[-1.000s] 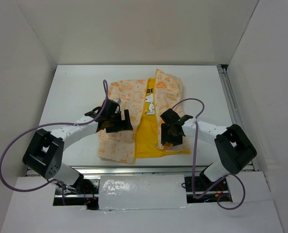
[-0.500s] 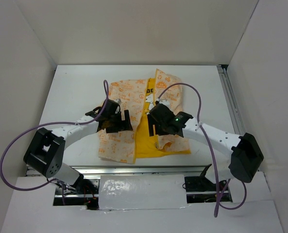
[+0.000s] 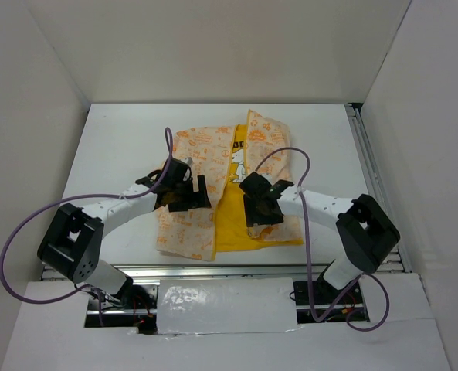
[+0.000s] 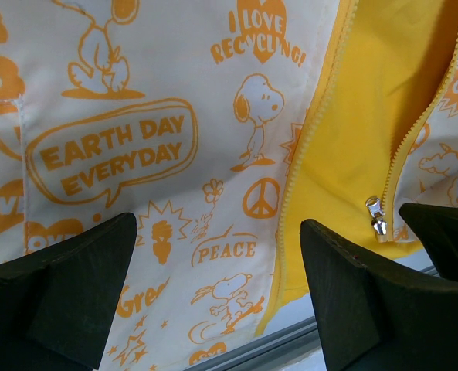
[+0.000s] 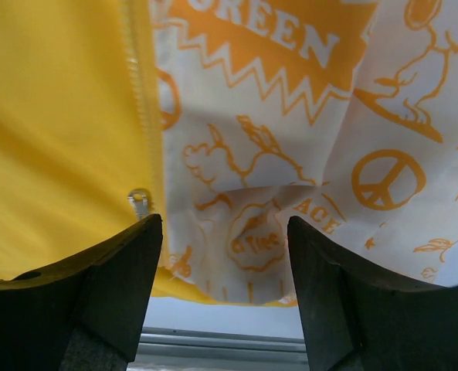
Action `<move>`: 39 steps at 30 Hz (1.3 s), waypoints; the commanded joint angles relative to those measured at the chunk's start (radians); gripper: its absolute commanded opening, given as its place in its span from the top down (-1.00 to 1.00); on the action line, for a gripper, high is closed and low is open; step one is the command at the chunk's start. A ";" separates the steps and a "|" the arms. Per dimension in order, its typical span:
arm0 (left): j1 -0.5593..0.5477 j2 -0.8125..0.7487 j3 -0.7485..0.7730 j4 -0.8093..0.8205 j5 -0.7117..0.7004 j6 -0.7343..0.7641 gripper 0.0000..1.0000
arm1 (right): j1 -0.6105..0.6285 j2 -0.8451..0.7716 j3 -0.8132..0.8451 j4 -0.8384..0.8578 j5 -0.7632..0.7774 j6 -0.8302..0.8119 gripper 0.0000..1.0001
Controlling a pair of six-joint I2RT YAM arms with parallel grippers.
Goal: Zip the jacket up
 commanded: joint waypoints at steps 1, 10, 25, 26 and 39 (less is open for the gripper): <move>0.005 -0.012 0.020 0.016 0.000 0.007 -0.99 | -0.015 0.021 -0.019 0.054 -0.040 -0.008 -0.46; 0.005 -0.008 0.020 0.017 0.005 0.012 -0.99 | -0.012 0.087 -0.030 0.133 -0.139 -0.021 -0.52; 0.005 0.000 0.022 0.023 0.011 0.013 -0.99 | -0.013 -0.125 -0.077 0.165 -0.094 -0.019 0.64; 0.005 0.005 0.023 0.023 0.011 0.013 -0.99 | -0.016 -0.156 -0.088 0.188 -0.103 -0.028 0.64; 0.005 0.020 0.039 0.028 0.055 0.026 -0.96 | -0.111 -0.624 -0.301 0.477 -0.422 -0.175 0.84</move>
